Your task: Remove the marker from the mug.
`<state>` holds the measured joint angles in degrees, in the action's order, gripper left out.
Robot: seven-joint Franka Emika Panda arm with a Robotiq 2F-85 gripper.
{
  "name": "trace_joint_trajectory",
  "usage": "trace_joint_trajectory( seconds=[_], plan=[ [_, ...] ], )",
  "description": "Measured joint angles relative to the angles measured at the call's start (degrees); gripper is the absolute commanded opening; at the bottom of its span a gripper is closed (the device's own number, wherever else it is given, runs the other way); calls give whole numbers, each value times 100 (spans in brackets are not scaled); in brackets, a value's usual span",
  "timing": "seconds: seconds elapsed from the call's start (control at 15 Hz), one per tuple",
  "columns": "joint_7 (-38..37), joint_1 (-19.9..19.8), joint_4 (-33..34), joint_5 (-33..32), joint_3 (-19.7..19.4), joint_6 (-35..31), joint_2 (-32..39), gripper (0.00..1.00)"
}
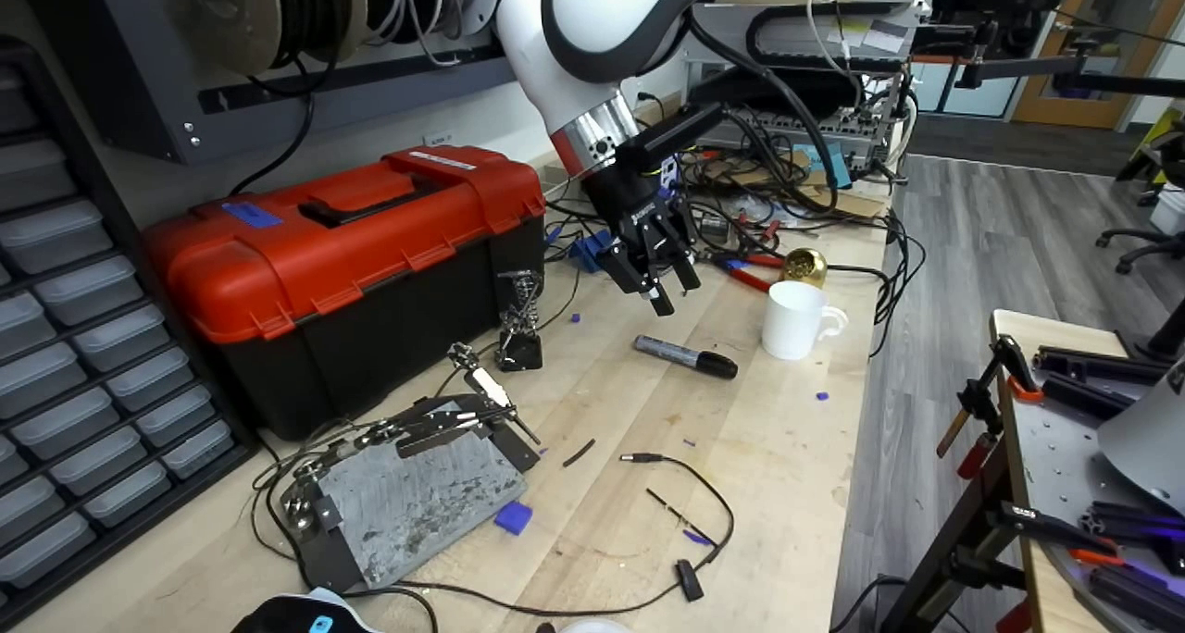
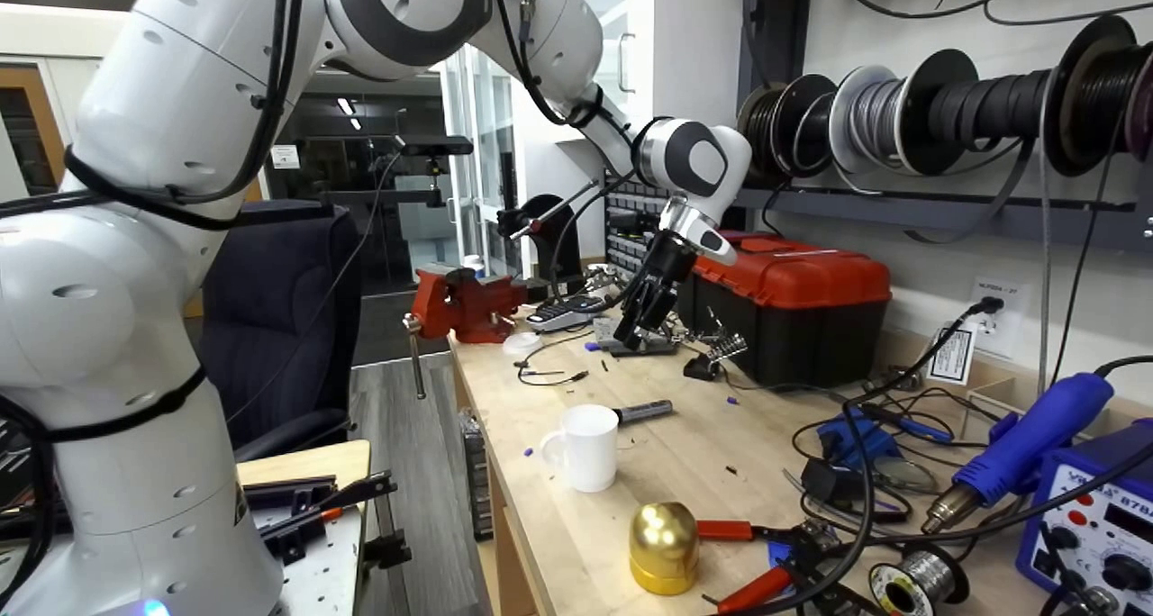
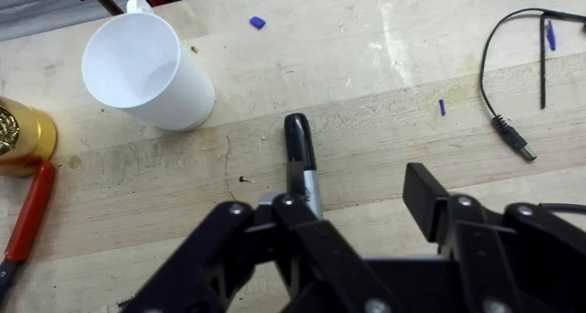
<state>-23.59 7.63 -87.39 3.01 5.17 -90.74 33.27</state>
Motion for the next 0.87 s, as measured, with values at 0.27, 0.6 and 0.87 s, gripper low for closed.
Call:
trace_joint_trajectory(
  seconds=[0.27,0.6,0.87],
  plan=[
    [-2,0,-128,39,-57,-341,-72,100],
    [-113,0,-1009,164,-120,-1558,-684,100],
    [-166,0,-1360,216,-123,-1738,-965,100]
  ],
)
